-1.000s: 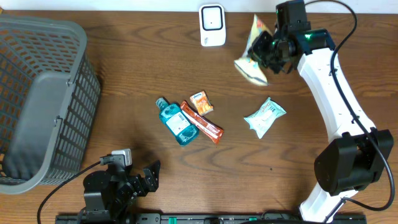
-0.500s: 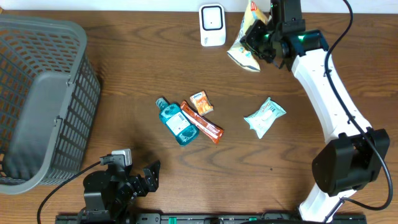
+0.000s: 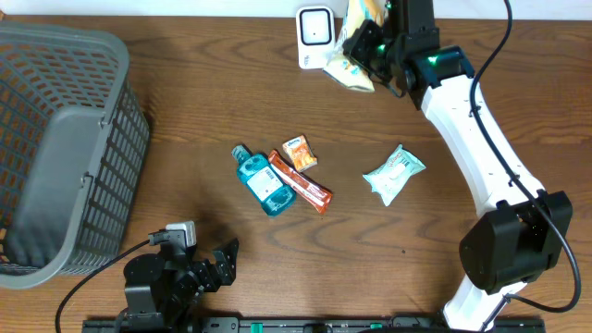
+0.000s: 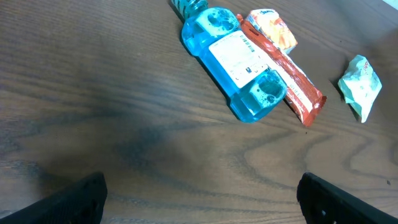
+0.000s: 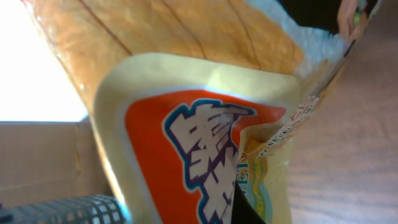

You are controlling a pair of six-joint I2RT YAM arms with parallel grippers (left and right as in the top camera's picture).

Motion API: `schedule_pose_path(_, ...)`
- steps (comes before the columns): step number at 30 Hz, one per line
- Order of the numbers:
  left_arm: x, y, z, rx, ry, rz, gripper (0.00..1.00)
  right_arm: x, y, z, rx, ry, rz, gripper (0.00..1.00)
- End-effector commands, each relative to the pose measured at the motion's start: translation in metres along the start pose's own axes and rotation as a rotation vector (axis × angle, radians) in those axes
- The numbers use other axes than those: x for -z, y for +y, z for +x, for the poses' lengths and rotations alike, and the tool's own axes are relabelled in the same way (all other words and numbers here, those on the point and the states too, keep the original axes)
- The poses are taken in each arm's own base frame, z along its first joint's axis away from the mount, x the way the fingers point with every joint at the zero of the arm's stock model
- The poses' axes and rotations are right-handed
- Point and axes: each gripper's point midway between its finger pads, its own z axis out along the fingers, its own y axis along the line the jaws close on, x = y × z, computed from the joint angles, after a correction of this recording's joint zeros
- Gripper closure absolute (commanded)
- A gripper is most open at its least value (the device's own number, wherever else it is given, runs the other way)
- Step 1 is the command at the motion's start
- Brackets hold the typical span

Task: Scan the item barcode
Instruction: 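Hold the yellow bag up against the white scanner with the right gripper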

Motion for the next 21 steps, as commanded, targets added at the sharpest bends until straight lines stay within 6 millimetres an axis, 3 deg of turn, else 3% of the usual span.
schedule_pose_path(1,0.002,0.001,0.001,0.012,0.003,-0.008,0.02,0.002,0.011,-0.007,0.020,-0.039,-0.031,0.99)
schedule_pose_path(5,0.002,0.001,0.001,0.012,0.003,-0.008,0.02,-0.003,0.014,-0.025,0.040,-0.149,-0.013,0.99)
schedule_pose_path(8,0.002,0.001,0.001,0.012,0.003,-0.008,0.02,-0.019,0.011,-0.037,0.123,-0.261,0.040,0.99)
schedule_pose_path(10,0.002,0.001,0.001,0.012,0.003,-0.008,0.02,-0.036,0.019,-0.037,0.244,-0.291,0.024,0.99)
schedule_pose_path(11,0.002,0.001,0.001,0.012,0.003,-0.008,0.02,-0.053,0.026,-0.036,0.327,-0.318,-0.009,0.99)
schedule_pose_path(14,0.002,0.001,0.001,0.012,0.003,-0.008,0.02,-0.082,0.039,-0.036,0.409,-0.382,-0.078,0.99)
schedule_pose_path(21,0.002,0.001,0.001,0.012,0.003,-0.008,0.02,-0.126,0.038,-0.051,0.420,-0.576,-0.199,0.99)
